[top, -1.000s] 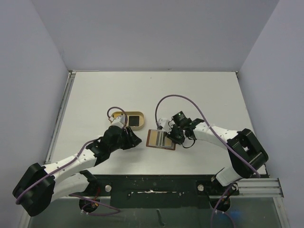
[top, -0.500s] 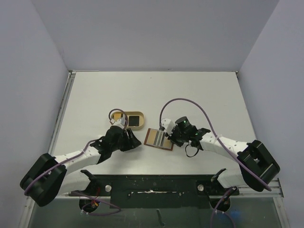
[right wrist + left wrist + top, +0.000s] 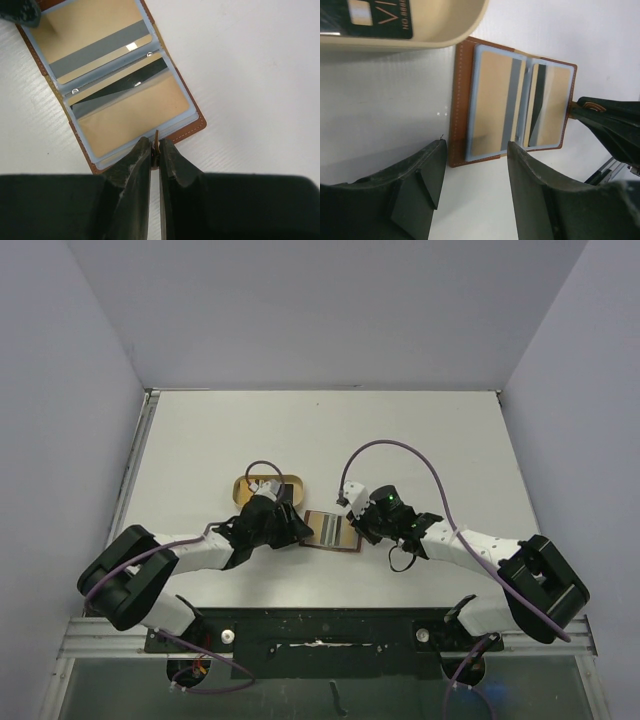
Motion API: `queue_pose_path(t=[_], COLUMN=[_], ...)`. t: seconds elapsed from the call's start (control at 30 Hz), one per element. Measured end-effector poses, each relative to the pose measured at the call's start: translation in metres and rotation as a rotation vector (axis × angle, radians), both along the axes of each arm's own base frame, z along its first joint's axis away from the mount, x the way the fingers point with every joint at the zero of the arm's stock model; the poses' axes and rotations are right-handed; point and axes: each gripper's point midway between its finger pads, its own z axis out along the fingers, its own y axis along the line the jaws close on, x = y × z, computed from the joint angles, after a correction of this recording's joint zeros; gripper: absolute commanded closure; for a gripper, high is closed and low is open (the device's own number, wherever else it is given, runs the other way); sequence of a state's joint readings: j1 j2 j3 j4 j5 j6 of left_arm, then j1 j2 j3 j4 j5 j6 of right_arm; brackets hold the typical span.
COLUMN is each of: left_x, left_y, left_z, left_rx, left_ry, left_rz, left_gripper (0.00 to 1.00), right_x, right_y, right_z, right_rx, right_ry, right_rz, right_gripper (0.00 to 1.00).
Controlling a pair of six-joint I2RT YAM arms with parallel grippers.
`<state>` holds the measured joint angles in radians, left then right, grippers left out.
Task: Put the credit cards into the card holder
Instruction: Close the card holder at the center of the board.
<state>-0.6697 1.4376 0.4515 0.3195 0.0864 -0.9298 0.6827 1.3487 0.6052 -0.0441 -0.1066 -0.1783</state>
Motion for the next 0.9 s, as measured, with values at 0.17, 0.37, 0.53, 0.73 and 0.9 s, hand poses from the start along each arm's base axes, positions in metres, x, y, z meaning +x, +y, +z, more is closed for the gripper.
queue_pose_path(t=[0.17,0.37,0.53,0.73,0.9], left_x=[-0.004,-0.007,-0.006,-0.007,-0.008], left_y=[-0.019,-0.033,-0.042,-0.055,-0.067], left_z=[0.002,0.009,0.022,0.038,0.059], left_rx=[-0.033,-0.117,-0.190,-0.261,-0.340], left_ry=[0.015,0.051,0.053,0.034,-0.008], left_rz=[-0.021,-0.018,-0.015,-0.046,-0.082], left_gripper=[0.50,0.50,0.51,0.51,0.53], right_x=[0.005,0.007,0.010,0.014,0.015], right_y=[-0.003,-0.002,0.004,0.007,0.010], right_z=[0.001,-0.002,-0.001,0.001,0.001], right_rx=[-0.002,0.013,0.097,0.162,0.208], right_ry=[-0.011,0.001,0.007,0.001,0.000], right_rz=[-0.039,-0.082,-0.148,-0.207,-0.231], right_gripper=[0.93,0.92,0.92,0.92,0.93])
